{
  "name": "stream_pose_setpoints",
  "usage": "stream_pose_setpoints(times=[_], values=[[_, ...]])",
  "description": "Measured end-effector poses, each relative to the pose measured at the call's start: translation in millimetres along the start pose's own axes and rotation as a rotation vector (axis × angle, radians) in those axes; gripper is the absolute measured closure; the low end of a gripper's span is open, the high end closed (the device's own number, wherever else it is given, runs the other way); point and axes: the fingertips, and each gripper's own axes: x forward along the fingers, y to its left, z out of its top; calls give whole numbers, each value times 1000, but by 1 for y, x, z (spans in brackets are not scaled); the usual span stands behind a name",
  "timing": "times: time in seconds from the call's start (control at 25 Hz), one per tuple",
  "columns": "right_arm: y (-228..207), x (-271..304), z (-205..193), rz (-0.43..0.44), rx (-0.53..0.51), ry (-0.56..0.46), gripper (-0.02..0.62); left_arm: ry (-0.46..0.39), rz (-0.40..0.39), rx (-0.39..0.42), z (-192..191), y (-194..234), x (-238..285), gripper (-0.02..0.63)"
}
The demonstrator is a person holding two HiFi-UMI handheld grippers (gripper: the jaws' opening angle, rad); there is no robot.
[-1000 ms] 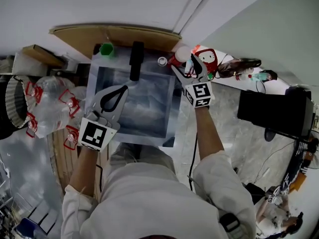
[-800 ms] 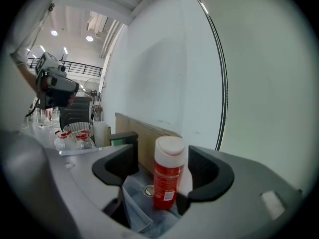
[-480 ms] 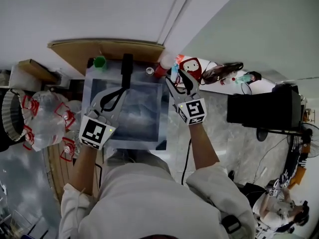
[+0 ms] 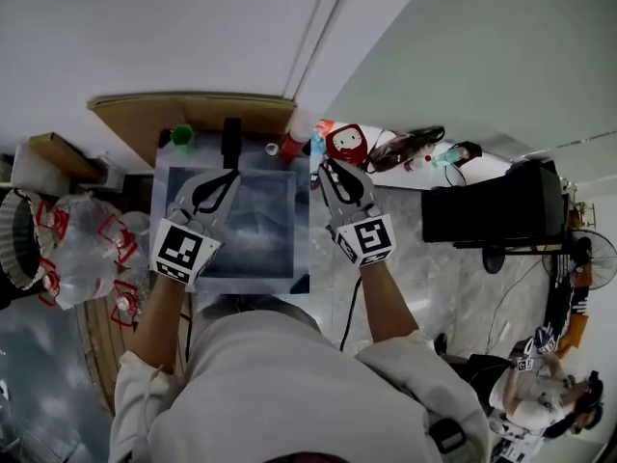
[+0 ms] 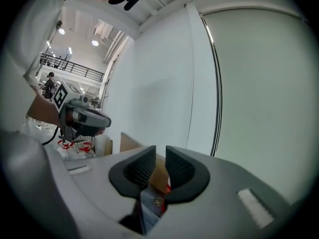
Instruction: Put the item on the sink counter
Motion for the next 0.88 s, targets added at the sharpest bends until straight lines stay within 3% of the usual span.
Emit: stream_pose_setpoints(times=[0.28, 0.88], values=[[12, -27, 14, -17, 8, 1, 598, -26, -12, -1, 8, -9, -5, 606], [38, -49, 29, 7, 14, -4, 598, -47, -24, 8, 20, -18, -14, 606]])
